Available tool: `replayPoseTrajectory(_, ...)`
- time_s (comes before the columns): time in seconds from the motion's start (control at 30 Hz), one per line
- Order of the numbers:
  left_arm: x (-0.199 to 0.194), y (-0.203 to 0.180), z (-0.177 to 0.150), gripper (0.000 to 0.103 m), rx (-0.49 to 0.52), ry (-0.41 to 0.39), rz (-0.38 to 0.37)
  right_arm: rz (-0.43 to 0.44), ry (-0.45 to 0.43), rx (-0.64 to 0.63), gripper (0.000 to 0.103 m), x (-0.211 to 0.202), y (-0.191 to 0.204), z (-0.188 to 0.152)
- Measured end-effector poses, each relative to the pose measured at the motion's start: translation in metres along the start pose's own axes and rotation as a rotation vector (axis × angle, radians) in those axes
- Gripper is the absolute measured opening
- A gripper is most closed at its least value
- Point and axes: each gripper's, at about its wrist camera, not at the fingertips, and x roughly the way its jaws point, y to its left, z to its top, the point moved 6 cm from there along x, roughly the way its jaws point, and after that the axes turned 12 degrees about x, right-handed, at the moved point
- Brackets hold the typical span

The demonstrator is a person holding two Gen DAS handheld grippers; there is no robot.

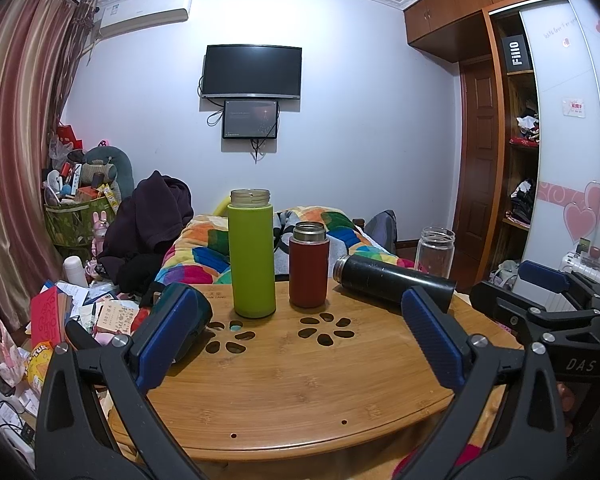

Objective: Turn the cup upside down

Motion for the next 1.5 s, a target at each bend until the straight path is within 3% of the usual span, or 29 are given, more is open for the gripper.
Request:
replayPoseTrajectory(0.4,0.001,-0.001,-0.003,0.103,0.0,0.004,-0.006,0.004,0.006,0.005,0.103,-0.002,0.001,-0.001)
replayPoseTrajectory(0.7,0.027,0.035,-0.022,0.103,-0.01,0.117,0.038,-0.005,0.035,0.01,0.103,0.011,-0.003,-0.005)
replayPoseTrajectory(0.77,0.04,0.053,-0.026,0.103,0.004,0.163,0.06,-0.009,0.044,0.014,0.103,0.014,-0.005,-0.006)
replayPoseTrajectory(0.9,0.077,0.088,-0.037,0.103,0.059,0.313,0.035,-0.016,0.065,0.031,0.103,0.021,-0.012,-0.008)
replayPoseTrajectory(1.07,0.123,0.115,-0.051,0.103,0.131,0.479,-0.064,-0.023,0.095,0.052,0.103,0.033,-0.02,-0.013)
replayPoseTrajectory(1.27,0.173,0.118,-0.068,0.103,0.134,0.678,-0.213,-0.029,0.126,0.054,0.103,0.042,-0.022,-0.02)
replayPoseTrajectory(1.5,0.21,0.122,-0.092,0.102,0.084,0.856,-0.253,-0.03,0.133,0.057,0.103,0.044,-0.025,-0.023)
